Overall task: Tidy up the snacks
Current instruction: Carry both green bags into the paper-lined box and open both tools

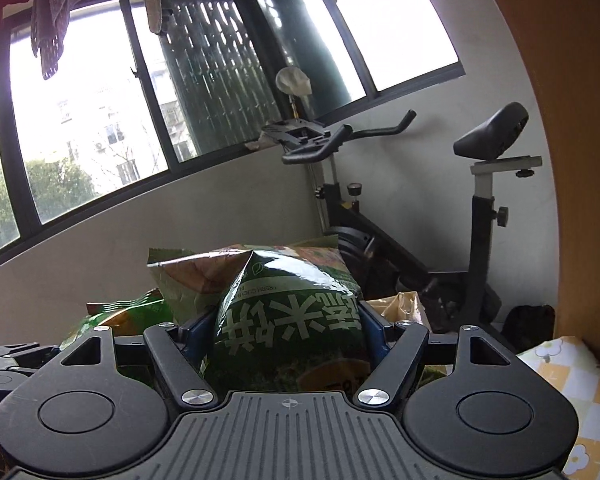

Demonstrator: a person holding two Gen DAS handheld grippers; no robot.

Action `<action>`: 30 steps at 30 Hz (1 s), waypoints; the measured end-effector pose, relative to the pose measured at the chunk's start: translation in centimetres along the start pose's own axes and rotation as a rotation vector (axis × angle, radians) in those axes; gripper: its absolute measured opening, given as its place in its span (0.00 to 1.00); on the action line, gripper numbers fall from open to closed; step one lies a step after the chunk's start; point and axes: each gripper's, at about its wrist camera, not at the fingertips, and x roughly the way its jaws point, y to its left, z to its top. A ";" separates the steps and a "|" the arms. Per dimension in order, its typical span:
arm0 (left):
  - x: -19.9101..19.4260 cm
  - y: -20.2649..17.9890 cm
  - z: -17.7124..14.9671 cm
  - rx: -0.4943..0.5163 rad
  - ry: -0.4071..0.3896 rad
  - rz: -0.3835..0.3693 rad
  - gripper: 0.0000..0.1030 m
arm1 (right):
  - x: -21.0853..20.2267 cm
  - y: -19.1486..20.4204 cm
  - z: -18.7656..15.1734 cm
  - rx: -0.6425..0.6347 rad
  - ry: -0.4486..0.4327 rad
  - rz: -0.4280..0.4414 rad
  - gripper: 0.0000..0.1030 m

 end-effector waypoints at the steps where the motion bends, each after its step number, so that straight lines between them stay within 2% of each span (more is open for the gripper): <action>1: 0.2 0.0 -0.1 -0.003 0.005 0.006 0.81 | 0.2 -0.1 0.0 0.026 0.011 0.007 0.63; 4: 0.8 0.1 0.0 0.002 0.015 0.014 0.81 | 0.4 0.1 0.0 0.054 0.007 0.031 0.63; 8: 0.8 0.3 0.1 -0.006 0.015 0.006 0.82 | 0.5 0.1 -0.1 0.068 0.021 0.014 0.65; 12: 0.2 0.6 0.2 -0.030 0.004 -0.030 0.86 | 0.2 -1.0 0.0 0.184 0.036 0.014 0.75; 21: -0.7 0.5 -0.1 -0.035 -0.004 -0.022 0.86 | -1.8 -1.4 1.0 0.155 0.018 -0.002 0.75; 23: -1.1 0.6 -0.2 -0.031 -0.007 -0.017 0.86 | -2.3 -1.5 0.9 0.164 0.028 -0.018 0.72; 26: -1.8 0.6 -0.4 -0.029 -0.018 -0.016 0.86 | -3.1 -1.7 0.6 0.188 0.041 -0.012 0.59; 28: -2.1 0.6 -0.4 -0.033 -0.023 -0.013 0.86 | -3.3 -1.3 0.3 0.159 0.062 -0.019 0.42; 30: -2.2 0.8 -0.5 -0.043 -0.023 -0.009 0.86 | -2.5 -0.9 -0.1 0.147 0.124 -0.017 0.29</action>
